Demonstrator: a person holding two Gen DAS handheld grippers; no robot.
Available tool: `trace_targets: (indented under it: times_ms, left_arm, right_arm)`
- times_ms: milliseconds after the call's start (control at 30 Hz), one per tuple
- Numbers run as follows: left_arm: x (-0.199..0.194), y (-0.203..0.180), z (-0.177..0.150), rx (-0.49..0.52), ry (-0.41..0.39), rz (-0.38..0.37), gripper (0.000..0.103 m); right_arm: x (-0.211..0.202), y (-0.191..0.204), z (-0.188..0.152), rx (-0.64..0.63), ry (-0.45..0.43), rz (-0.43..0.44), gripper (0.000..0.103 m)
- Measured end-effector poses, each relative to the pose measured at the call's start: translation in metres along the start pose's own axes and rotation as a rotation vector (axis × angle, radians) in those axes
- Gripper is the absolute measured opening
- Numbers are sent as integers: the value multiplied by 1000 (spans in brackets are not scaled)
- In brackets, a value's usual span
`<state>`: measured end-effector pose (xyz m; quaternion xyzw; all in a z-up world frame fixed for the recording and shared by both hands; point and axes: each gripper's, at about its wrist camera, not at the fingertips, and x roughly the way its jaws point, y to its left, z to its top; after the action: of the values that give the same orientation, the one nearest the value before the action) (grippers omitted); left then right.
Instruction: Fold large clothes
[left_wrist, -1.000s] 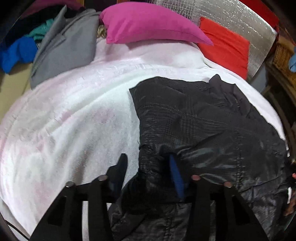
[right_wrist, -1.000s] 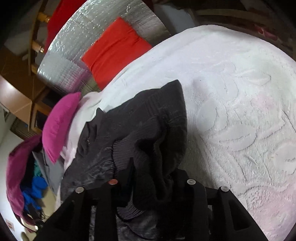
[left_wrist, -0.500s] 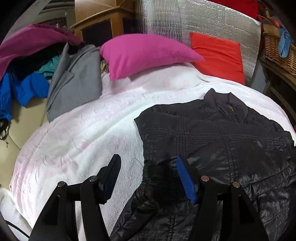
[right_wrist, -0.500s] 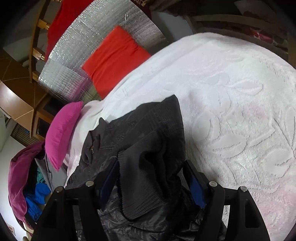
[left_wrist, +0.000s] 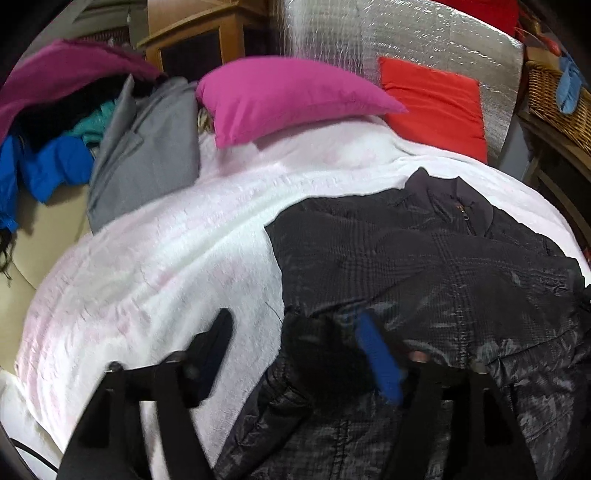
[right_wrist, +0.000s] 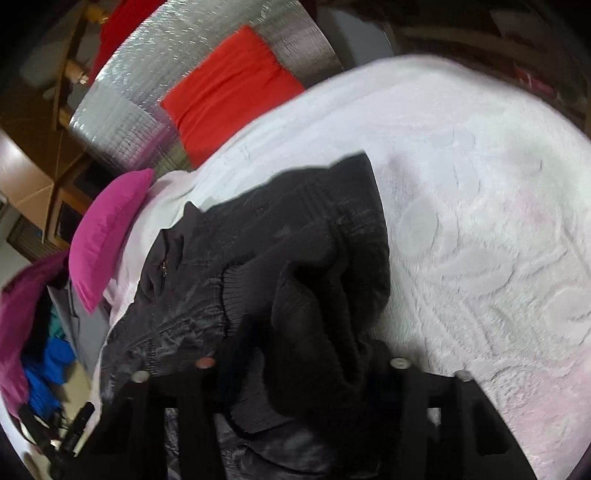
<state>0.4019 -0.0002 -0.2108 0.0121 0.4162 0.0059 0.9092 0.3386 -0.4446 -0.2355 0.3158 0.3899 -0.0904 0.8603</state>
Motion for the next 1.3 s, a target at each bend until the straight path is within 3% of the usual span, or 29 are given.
trace_targets:
  times_ms: [100, 233, 333, 400, 467, 500, 667, 800, 967, 1067, 1300]
  left_arm:
    - [7, 6, 0, -48, 45, -38, 80]
    - [28, 14, -4, -118, 167, -139, 84]
    - [40, 21, -9, -186, 226, -202, 84]
    - [40, 23, -10, -212, 219, -225, 84]
    - [41, 25, -11, -231, 222, -262, 84]
    - [42, 25, -11, -238, 225, -280, 82]
    - [42, 25, -15, -242, 217, -258, 56]
    - [42, 20, -8, -220, 175, -253, 39]
    - [52, 10, -3, -177, 167, -214, 39]
    - [49, 15, -3, -183, 166, -225, 39]
    - [41, 10, -2, -134, 146, -159, 47]
  right_arm:
    - [-13, 6, 1, -36, -53, 23, 40]
    - [0, -3, 0, -12, 12, -7, 40]
    - [0, -14, 4, 57, 39, 46, 43]
    - [-3, -17, 6, 79, 46, 63, 54]
    - [-3, -16, 7, 77, 59, 73, 71]
    - [-2, -14, 6, 69, 66, 72, 72]
    - [5, -6, -2, 13, 86, 45, 73]
    - [-2, 5, -5, -53, 31, 2, 43]
    - [-13, 17, -4, -94, -59, 2, 37]
    - [-7, 10, -5, -65, -24, -11, 37]
    - [-13, -8, 2, 57, 26, 38, 59]
